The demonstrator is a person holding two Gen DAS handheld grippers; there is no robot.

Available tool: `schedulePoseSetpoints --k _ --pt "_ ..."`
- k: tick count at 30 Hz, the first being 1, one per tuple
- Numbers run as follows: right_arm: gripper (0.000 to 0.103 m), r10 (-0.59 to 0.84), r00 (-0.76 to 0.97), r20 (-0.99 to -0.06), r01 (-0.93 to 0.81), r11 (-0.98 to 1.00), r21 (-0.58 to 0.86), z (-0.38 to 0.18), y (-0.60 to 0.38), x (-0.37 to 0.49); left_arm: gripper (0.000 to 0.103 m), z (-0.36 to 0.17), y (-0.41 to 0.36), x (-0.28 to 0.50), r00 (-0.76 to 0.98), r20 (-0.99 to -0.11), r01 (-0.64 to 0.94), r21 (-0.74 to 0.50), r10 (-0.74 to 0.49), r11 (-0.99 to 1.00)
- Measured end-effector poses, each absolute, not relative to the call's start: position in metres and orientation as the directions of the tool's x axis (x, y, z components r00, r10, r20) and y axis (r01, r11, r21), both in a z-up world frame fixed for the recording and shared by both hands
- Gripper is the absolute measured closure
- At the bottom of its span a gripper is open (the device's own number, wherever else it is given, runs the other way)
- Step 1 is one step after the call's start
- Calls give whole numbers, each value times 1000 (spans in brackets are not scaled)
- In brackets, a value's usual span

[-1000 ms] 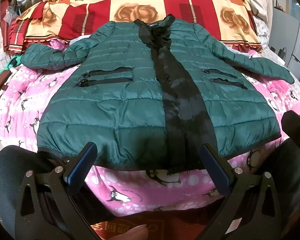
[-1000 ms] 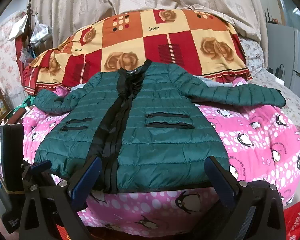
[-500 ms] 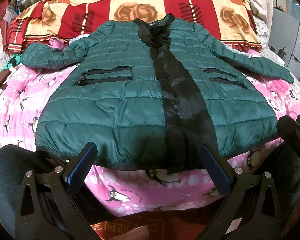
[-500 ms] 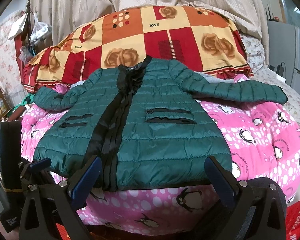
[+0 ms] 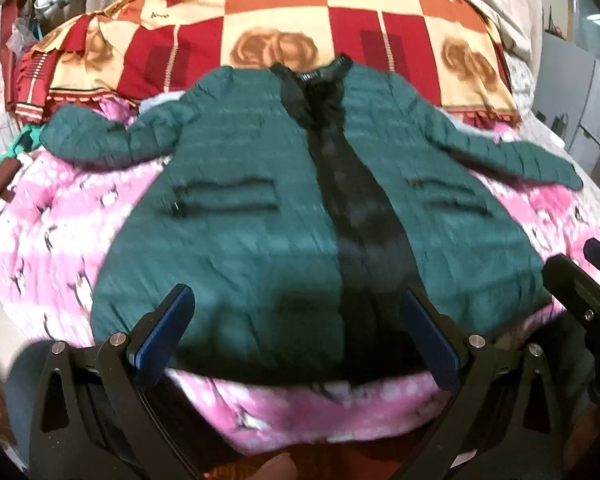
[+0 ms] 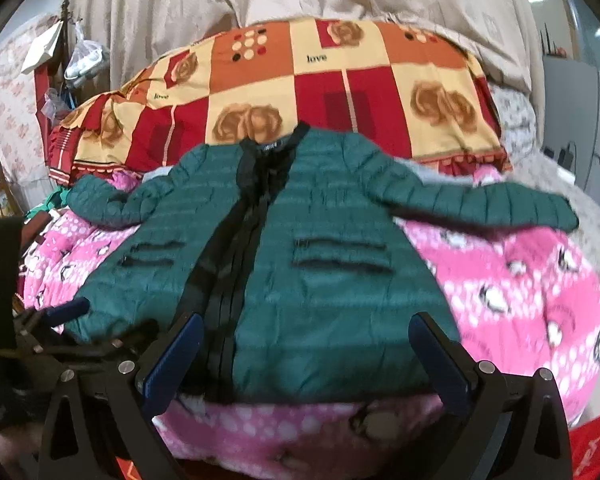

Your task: Fold large clothes

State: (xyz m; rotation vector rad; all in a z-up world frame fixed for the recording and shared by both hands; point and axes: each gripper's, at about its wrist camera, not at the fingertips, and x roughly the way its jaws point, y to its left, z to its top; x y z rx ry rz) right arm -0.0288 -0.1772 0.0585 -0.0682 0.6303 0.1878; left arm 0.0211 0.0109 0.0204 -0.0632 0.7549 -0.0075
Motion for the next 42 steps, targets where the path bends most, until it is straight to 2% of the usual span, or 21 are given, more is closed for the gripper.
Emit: schedulePoseSetpoints --k 6,10,12,15,18,22,24,26,28,31,37,42 --pt "1 154 780 -607 -222 974 -39 74 -175 15 0 39 31 59 685 -720 19 -137 -113 990" --pt "1 166 735 -657 -258 965 -46 79 -176 62 0 49 36 95 710 -699 62 -53 -82 997" --pt "1 169 732 -659 -275 960 -59 82 -175 81 0 53 42 116 732 -681 42 21 -17 999" --pt "1 190 740 -645 -304 950 -70 88 -169 116 0 50 56 150 715 -699 21 43 15 999" --pt "1 222 735 -641 -340 938 -64 87 -159 153 0 43 73 190 675 -738 14 4 -6 1000" --pt "1 245 739 -627 -339 940 -32 71 -153 186 0 24 82 239 588 -797 90 -104 -137 991" --pt "1 212 716 -665 -306 952 -27 51 -153 198 0 11 80 252 569 -812 104 -89 -132 991" --pt "2 179 666 -724 -276 961 -17 35 -151 211 0 0 80 260 586 -807 70 -40 -74 997" --pt "2 199 613 -764 -280 960 25 22 -149 219 0 -4 82 268 590 -802 59 -69 -90 996" --pt "2 188 577 -795 -286 958 19 9 -144 225 0 -15 81 278 567 -823 16 -22 -28 1000" --pt "2 128 466 -875 -318 948 -31 -25 -134 235 0 -26 75 283 554 -832 -2 19 17 1000" --pt "0 136 441 -887 -322 947 -15 -36 -137 238 0 -28 72 279 564 -825 -9 30 29 1000"
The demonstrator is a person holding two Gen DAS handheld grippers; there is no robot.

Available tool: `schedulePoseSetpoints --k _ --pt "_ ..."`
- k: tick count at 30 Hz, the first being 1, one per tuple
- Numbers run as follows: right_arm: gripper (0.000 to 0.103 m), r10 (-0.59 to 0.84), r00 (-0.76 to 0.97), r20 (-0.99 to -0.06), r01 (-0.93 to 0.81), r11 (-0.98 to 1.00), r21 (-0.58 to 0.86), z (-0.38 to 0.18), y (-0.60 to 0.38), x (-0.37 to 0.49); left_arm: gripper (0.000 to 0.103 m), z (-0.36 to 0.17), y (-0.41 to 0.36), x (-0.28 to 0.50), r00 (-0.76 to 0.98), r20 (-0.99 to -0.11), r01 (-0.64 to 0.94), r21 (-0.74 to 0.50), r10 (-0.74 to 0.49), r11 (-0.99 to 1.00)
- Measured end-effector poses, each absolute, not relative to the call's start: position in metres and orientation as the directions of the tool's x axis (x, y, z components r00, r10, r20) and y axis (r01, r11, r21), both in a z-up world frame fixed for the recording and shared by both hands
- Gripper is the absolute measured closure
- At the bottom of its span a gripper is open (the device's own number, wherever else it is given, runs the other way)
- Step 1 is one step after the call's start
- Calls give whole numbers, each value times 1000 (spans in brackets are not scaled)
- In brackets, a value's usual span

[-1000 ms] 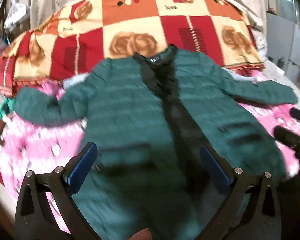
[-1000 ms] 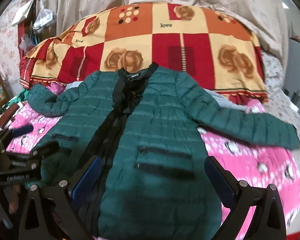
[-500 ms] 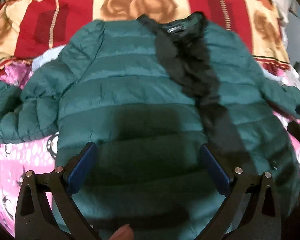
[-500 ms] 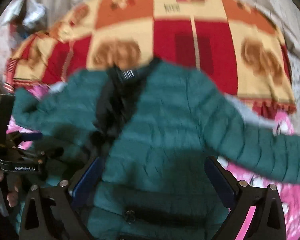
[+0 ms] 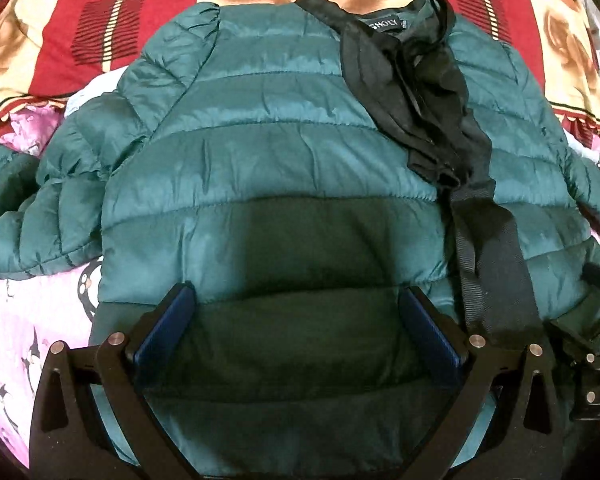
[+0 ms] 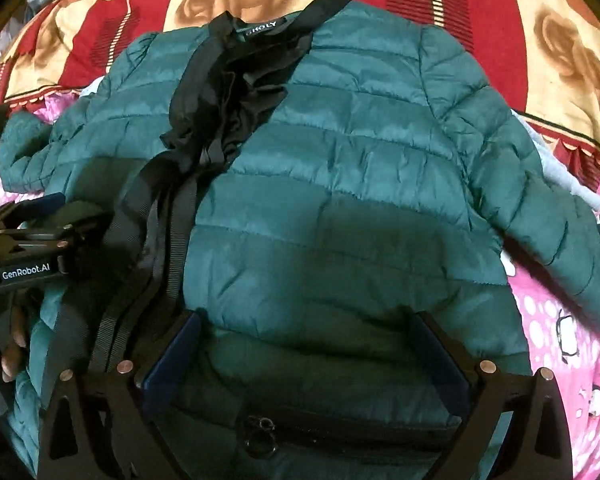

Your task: Fold large clothes

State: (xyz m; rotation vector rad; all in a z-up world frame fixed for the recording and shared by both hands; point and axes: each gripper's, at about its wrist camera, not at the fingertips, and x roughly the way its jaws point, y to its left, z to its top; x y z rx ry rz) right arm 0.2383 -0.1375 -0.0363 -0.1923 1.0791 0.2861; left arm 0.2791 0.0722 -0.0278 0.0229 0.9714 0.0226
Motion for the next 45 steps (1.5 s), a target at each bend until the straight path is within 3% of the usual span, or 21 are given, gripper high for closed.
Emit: schedulePoseSetpoints --k 21,26,30,34,38,45 --pt "0 213 496 -842 -360 933 24 -44 -145 232 0 -28 64 263 595 -802 -6 73 63 997" --pt "0 231 511 -828 -362 931 36 -44 -149 231 0 -7 80 251 619 -785 -9 26 26 1000" --pt "0 227 519 -824 -361 932 29 -43 -151 229 0 29 138 238 728 -682 -123 -32 68 992" --pt "0 223 520 -825 -360 932 25 -43 -151 228 0 49 224 238 729 -678 -230 -118 91 966" --pt "0 211 521 -827 -359 933 12 -42 -147 228 0 69 309 228 746 -642 -327 -119 179 938" --pt "0 204 520 -829 -359 933 5 -43 -145 230 1 49 436 211 729 -633 -511 -254 259 821"
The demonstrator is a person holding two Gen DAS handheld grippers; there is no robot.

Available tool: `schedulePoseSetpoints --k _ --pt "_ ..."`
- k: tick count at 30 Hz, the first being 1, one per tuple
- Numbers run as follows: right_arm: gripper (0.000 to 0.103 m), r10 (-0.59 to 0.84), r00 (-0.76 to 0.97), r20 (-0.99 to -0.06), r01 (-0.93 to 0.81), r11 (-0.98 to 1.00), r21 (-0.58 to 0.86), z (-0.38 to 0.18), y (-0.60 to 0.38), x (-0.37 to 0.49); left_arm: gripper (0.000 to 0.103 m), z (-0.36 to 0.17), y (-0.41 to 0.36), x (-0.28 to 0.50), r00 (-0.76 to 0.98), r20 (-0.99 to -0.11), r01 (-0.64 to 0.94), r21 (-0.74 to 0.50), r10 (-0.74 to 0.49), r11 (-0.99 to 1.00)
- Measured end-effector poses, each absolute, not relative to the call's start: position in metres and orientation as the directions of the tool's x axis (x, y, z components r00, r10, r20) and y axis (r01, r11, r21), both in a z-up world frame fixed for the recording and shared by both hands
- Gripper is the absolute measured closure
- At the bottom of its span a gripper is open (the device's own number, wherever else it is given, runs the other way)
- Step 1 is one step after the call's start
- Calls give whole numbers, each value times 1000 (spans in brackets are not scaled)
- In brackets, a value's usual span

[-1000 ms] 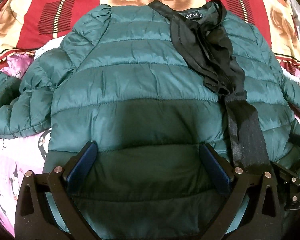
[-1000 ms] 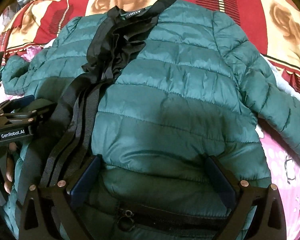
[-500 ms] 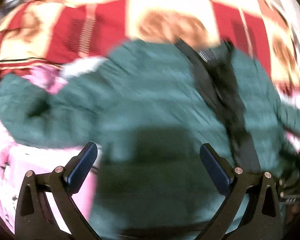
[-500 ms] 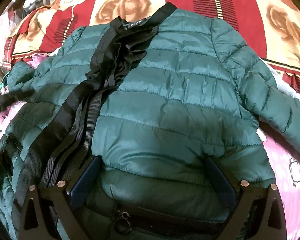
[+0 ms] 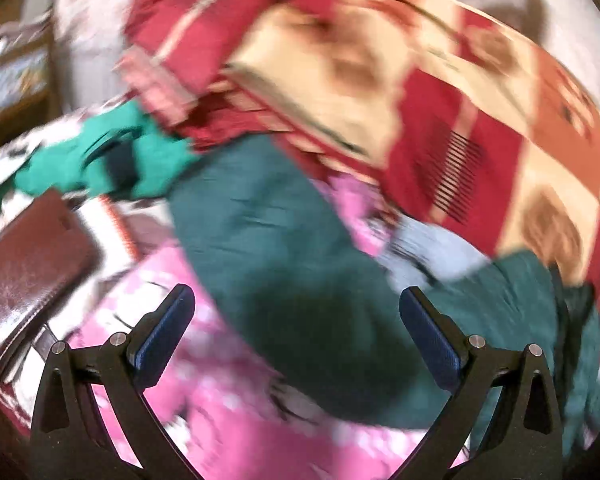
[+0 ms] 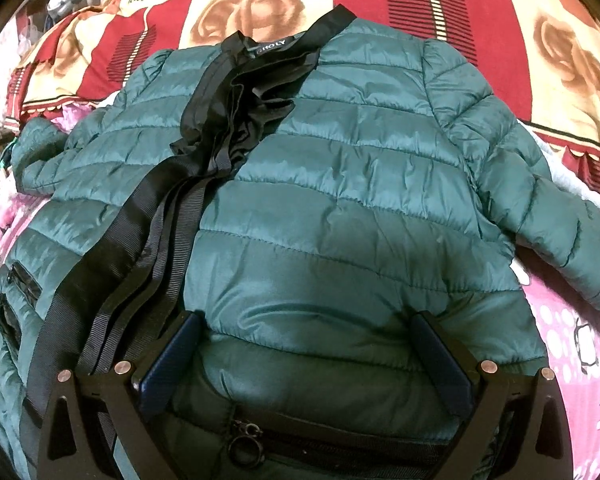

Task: Fold large clothes
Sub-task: 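Grasp the sleeve cuff with the left gripper and lift it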

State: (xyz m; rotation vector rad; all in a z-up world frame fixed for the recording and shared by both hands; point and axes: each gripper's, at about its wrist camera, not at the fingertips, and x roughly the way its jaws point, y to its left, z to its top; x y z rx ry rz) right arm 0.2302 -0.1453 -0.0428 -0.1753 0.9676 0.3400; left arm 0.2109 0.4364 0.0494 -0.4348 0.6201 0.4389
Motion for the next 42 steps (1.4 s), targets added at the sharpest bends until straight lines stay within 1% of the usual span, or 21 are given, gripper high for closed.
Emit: schedulePoseSetpoints --k 2,5,7,9,10,13,14,15,16,17,18,19,21,22,24,25,28,31,34,38,42 --pt "0 201 520 -830 -360 933 1 -43 -144 231 0 44 464 211 730 -629 -540 -291 267 790" --pt "0 201 517 -832 -363 932 0 -44 -144 233 1 38 484 219 729 -623 -573 -327 284 752" --pt "0 206 514 -833 -367 930 4 -45 -143 234 1 28 503 230 711 -647 -599 -352 276 719" --pt "0 209 510 -834 -370 929 6 -45 -142 237 1 15 509 250 671 -692 -621 -327 267 712" --pt "0 210 510 -834 -371 928 6 -46 -142 237 0 12 508 259 655 -700 -624 -287 286 727" --pt "0 210 508 -835 -373 928 7 -46 -142 238 1 11 507 269 641 -705 -616 -237 303 751" --pt "0 209 508 -835 -373 928 6 -46 -141 239 3 13 508 268 647 -694 -622 -240 316 745" --pt "0 209 508 -836 -373 928 5 -46 -140 239 18 14 510 265 651 -686 -627 -246 325 739" --pt "0 208 507 -836 -373 928 5 -46 -140 239 46 14 512 265 645 -692 -634 -247 325 733" --pt "0 208 508 -836 -373 928 4 -46 -140 238 59 15 513 265 637 -699 -640 -245 325 728" --pt "0 206 509 -836 -373 928 3 -46 -140 238 75 18 514 265 634 -702 -640 -241 324 729" --pt "0 206 508 -836 -372 928 2 -46 -139 239 83 24 511 263 633 -695 -641 -225 340 734" --pt "0 204 507 -838 -372 928 0 -46 -138 239 85 38 503 261 644 -671 -634 -201 366 747" --pt "0 203 505 -839 -373 928 0 -46 -138 239 85 51 496 256 658 -645 -632 -192 389 751" --pt "0 200 500 -843 -371 928 0 -44 -138 239 86 74 484 243 700 -592 -616 -217 400 757" --pt "0 200 500 -842 -369 929 1 -41 -138 239 86 84 475 236 719 -571 -601 -227 395 766" --pt "4 198 542 -816 -341 940 1 -25 -143 233 86 113 444 225 790 -528 -509 -280 313 814" --pt "4 192 590 -784 -316 949 -5 -4 -151 222 86 131 399 237 827 -512 -417 -285 231 863" --pt "4 151 622 -768 -269 963 -29 14 -166 208 86 138 350 254 842 -514 -358 -301 166 884" --pt "4 107 621 -777 -196 980 -22 25 -202 195 86 130 287 281 844 -531 -303 -366 70 880" --pt "4 44 617 -786 -137 989 -51 29 -236 187 86 115 215 303 835 -550 -232 -406 -33 884"
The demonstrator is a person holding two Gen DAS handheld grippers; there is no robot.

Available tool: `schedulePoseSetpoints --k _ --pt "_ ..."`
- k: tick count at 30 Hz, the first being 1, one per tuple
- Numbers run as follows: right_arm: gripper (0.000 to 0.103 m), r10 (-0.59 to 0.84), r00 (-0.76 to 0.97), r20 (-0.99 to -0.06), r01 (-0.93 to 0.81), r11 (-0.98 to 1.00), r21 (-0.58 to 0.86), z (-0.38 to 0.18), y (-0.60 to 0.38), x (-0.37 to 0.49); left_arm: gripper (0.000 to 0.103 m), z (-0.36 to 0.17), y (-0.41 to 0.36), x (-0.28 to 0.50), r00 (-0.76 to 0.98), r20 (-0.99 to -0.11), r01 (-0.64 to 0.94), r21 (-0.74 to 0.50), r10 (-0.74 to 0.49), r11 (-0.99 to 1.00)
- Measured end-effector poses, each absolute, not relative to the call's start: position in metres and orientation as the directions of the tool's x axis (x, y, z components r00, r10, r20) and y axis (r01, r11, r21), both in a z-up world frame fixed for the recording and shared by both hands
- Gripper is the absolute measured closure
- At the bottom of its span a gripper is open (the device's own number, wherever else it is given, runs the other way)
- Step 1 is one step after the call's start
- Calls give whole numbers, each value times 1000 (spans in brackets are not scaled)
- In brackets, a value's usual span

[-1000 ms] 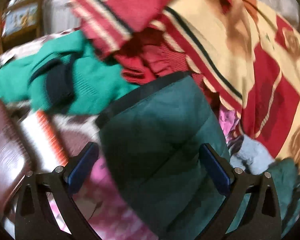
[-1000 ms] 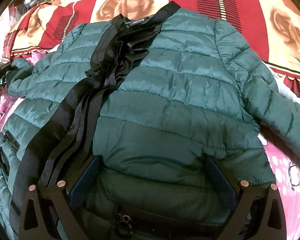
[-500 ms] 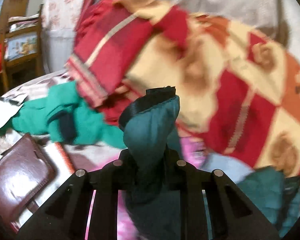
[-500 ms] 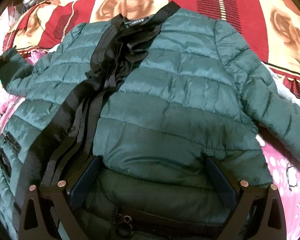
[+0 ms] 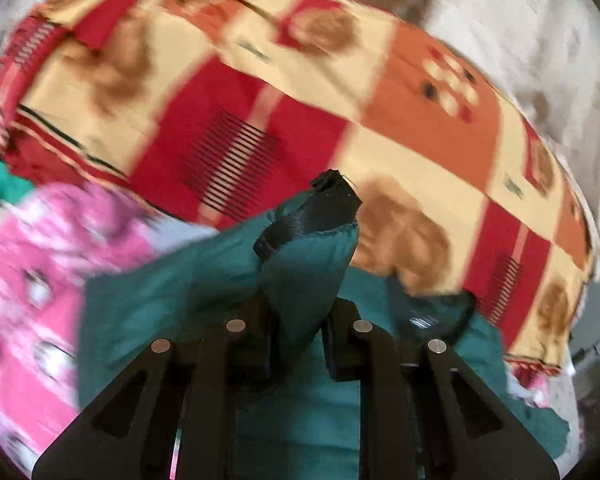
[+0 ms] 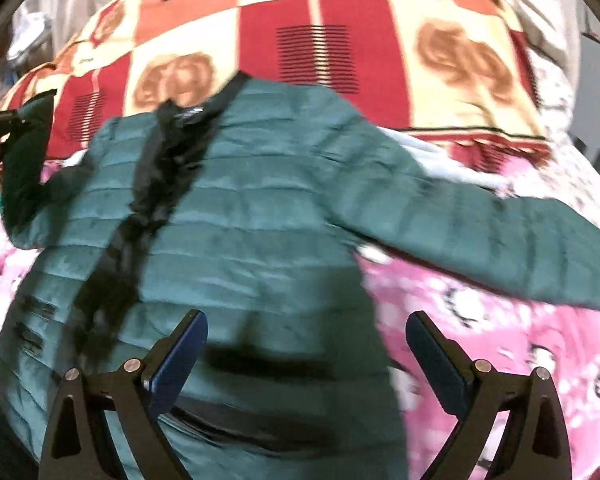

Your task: Fold large clothes

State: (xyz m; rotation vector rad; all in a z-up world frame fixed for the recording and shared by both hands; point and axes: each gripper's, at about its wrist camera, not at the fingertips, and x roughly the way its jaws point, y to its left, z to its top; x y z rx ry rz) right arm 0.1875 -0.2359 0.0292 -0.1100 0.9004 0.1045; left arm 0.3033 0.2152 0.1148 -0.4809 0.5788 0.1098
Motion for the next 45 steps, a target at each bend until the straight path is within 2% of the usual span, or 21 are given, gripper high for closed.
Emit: schedulePoseSetpoints --k 4,10,14,22,29,31,32,33,34,36,40,45 --pt "4 40 589 -807 -139 989 -52 24 -259 183 86 105 128 325 811 -560 -105 -425 -170 899" --pt "4 -72 564 -823 -112 980 -162 8 -286 181 86 92 7 346 734 -570 101 -448 -370 889" --pt "4 -110 573 -812 -75 980 -186 9 -307 183 86 82 -50 351 684 -572 176 -473 -452 864" --pt "4 -65 574 -816 -44 993 -110 14 -335 184 86 61 -115 360 607 -604 220 -498 -517 839" --pt "4 -51 579 -814 -43 995 -92 16 -338 184 86 28 -133 355 553 -668 205 -471 -498 858" --pt "4 -53 579 -814 -40 995 -93 16 -338 184 84 19 -136 355 528 -715 185 -430 -459 883" --pt "4 -56 578 -814 -37 995 -94 16 -338 184 80 15 -138 355 516 -730 173 -422 -447 890" --pt "4 -58 578 -814 -32 995 -94 17 -339 185 68 13 -138 355 494 -743 161 -432 -451 888" --pt "4 -60 577 -815 -27 995 -93 16 -339 186 48 12 -138 353 477 -742 161 -452 -470 877" --pt "4 -67 573 -817 -8 996 -87 17 -340 188 31 15 -134 343 472 -728 168 -480 -498 861" --pt "4 -88 585 -806 21 995 -94 24 -339 190 31 35 -124 316 465 -689 223 -517 -556 827" --pt "4 -80 610 -789 39 997 -71 34 -325 191 31 62 -74 295 555 -652 233 -475 -517 849"
